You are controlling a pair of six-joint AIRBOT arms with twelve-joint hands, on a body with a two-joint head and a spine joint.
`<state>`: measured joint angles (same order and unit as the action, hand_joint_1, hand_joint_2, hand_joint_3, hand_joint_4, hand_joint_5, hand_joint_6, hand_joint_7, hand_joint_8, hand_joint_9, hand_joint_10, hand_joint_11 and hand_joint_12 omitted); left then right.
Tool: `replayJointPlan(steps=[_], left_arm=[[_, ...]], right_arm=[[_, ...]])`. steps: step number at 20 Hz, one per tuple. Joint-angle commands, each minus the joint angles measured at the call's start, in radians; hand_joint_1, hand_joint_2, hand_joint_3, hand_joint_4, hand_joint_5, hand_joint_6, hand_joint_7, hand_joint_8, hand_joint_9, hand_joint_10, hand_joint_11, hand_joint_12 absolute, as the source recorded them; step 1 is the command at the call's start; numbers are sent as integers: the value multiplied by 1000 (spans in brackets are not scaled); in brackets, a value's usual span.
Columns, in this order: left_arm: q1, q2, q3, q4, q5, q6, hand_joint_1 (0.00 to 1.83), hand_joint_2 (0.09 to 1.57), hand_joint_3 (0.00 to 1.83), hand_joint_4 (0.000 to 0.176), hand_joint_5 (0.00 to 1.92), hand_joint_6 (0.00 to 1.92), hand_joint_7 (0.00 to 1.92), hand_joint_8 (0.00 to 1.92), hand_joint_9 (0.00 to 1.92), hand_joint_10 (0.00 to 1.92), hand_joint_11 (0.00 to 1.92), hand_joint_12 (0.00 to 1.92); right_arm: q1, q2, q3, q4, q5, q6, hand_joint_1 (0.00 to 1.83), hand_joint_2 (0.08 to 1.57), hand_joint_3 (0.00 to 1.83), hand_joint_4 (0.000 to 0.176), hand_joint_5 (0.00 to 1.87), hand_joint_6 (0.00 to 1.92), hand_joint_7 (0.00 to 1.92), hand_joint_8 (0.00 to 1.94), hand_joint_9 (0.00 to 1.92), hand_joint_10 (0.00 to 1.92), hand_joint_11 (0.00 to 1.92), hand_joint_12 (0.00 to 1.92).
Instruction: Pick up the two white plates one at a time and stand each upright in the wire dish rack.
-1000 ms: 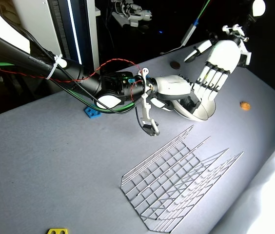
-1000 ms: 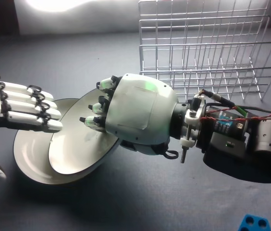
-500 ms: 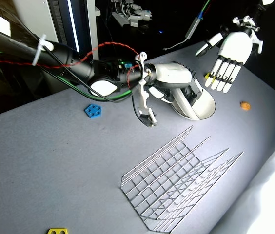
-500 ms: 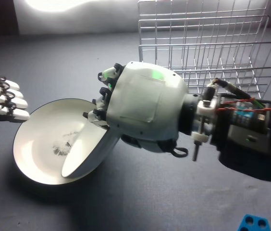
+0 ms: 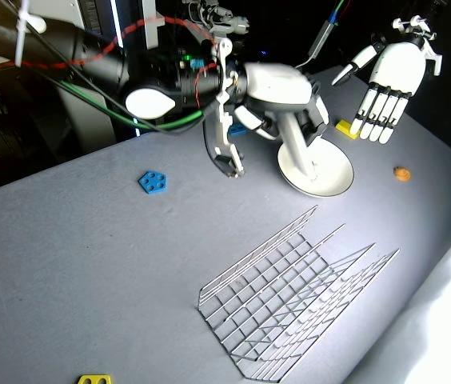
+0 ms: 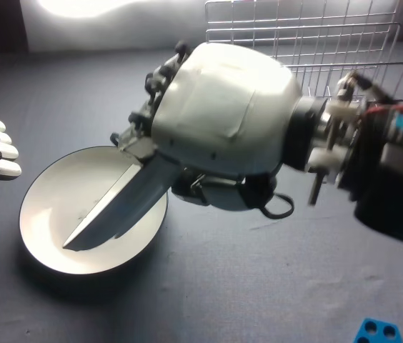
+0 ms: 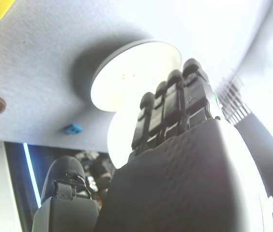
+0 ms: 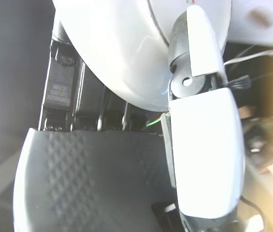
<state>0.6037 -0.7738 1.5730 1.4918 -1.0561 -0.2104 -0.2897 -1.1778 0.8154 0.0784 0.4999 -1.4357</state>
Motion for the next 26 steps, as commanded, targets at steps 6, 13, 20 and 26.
replayJointPlan(steps=[6,13,20,26], left_arm=[[-16,-4,-20,-51,-16,-1,0,1104,0,0,59,5,38,5,9,1,0,0],[-39,-51,-1,-46,-6,-24,0,1097,0,0,25,1,0,0,0,0,0,0],[-44,-83,0,-46,22,-41,0,1094,0,0,23,7,2,1,0,0,0,0],[-63,-99,7,-33,24,-55,0,1092,0,0,35,7,15,3,0,0,0,0]], right_arm=[[117,89,-22,-30,-24,307,1204,1147,0,15,880,1173,980,970,1171,89,743,1203],[170,182,-8,-354,-1,793,1209,1133,1,18,913,1127,1001,933,1199,69,770,1170],[173,228,83,-466,97,1104,1202,1147,0,19,884,1163,977,979,1195,55,751,1196],[190,230,186,-503,93,1291,1207,1136,2,18,903,1142,995,940,1203,50,767,1174]])
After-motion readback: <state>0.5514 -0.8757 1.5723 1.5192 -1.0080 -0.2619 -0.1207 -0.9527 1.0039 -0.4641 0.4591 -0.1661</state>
